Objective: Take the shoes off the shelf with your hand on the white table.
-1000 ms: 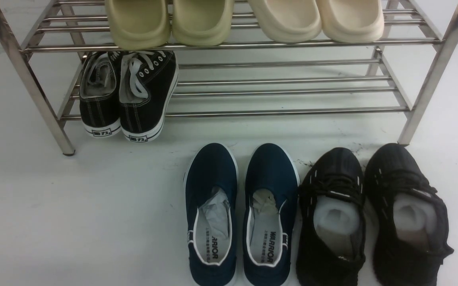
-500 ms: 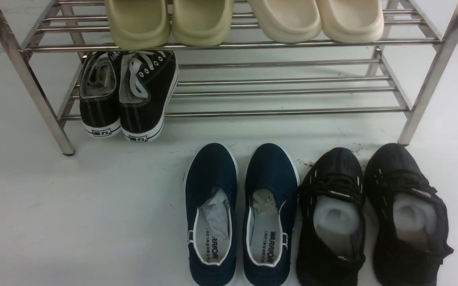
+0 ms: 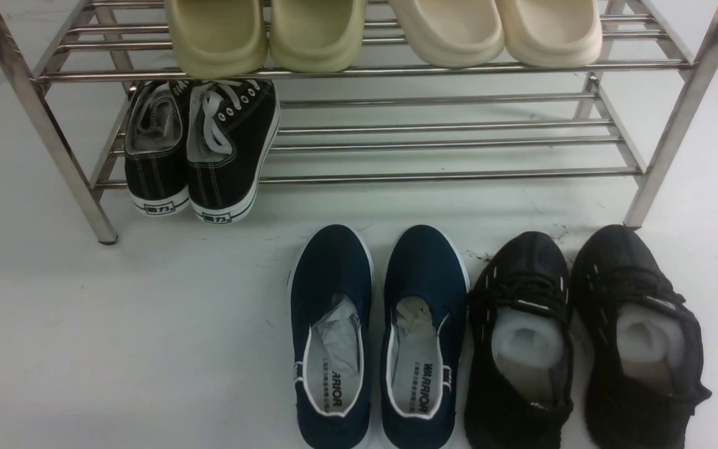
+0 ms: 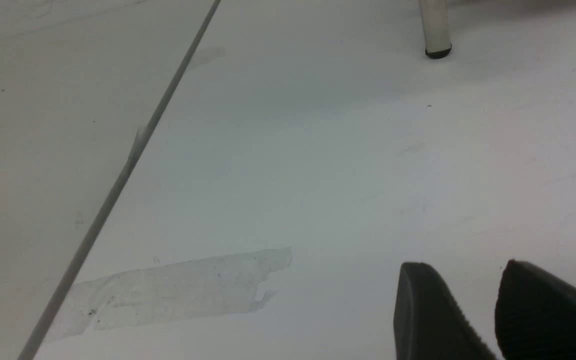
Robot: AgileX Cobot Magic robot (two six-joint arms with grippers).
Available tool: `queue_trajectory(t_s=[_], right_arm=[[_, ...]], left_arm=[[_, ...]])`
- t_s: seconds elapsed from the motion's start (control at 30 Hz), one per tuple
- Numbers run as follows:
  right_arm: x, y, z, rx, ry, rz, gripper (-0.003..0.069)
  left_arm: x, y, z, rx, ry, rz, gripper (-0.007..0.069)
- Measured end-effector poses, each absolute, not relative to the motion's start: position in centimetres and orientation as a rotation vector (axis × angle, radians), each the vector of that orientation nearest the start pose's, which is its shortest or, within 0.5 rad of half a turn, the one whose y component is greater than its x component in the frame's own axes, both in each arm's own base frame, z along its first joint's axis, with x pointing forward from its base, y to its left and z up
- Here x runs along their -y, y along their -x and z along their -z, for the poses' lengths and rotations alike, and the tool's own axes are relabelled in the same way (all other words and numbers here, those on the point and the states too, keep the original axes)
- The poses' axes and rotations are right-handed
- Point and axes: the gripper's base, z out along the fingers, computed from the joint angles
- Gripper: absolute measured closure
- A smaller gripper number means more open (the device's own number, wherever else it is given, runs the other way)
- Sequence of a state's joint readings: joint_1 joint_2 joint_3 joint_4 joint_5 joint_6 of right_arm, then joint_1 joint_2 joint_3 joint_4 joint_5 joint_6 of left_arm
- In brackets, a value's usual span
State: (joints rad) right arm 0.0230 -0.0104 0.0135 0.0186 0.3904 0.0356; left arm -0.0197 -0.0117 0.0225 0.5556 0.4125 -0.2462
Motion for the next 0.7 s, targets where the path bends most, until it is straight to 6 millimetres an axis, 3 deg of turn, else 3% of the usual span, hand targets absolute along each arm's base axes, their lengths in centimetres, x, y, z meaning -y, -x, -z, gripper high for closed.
queue_trajectory(t_s=[0.7], right_arm=[[-0.18,-5.19,-17.41,-1.877,-0.023,-0.058,0.0544]], left_arm=[[-1.83,-5.13,-17.48,-1.856,-0.121,-0.372,0.0383]])
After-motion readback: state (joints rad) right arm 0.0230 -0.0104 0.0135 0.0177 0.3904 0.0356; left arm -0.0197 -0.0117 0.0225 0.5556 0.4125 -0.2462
